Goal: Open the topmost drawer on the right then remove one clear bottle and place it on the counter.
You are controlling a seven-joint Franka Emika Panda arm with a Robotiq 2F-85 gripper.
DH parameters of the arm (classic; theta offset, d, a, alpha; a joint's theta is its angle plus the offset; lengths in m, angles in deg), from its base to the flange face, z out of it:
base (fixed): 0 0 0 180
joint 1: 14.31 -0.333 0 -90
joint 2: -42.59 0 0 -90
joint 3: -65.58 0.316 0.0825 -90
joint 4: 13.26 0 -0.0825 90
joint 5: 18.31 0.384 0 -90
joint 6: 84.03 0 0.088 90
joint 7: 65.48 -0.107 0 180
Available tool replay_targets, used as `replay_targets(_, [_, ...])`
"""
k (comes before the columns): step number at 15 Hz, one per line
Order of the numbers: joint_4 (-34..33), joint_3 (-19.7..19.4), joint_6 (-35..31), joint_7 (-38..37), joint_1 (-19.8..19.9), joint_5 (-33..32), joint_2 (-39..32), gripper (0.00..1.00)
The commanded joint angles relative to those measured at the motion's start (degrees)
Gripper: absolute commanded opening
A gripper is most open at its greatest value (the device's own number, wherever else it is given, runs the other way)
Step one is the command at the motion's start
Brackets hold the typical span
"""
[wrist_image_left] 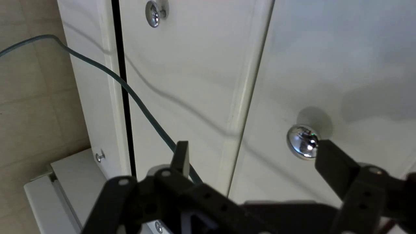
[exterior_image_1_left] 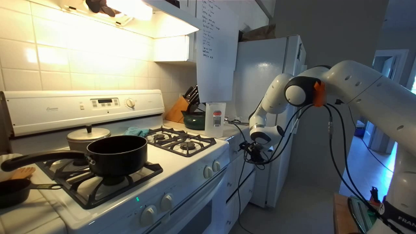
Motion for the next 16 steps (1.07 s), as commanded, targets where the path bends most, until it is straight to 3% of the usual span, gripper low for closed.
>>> replay_targets(1, [2.14,-1.87,3.21,5.62,-0.74,11.26,-0.68,1.00])
replay_targets(3, [2.69,-2.69,4.95,7.82,-0.83,15.45,-0.87,1.00])
replay_targets(4, [0.90,-2.98,5.09,3.95,0.60,10.72,-0.52,1.00])
replay_targets(16, [-4.41,-1.54,5.21,3.34,1.37,10.13,-3.78,1.00])
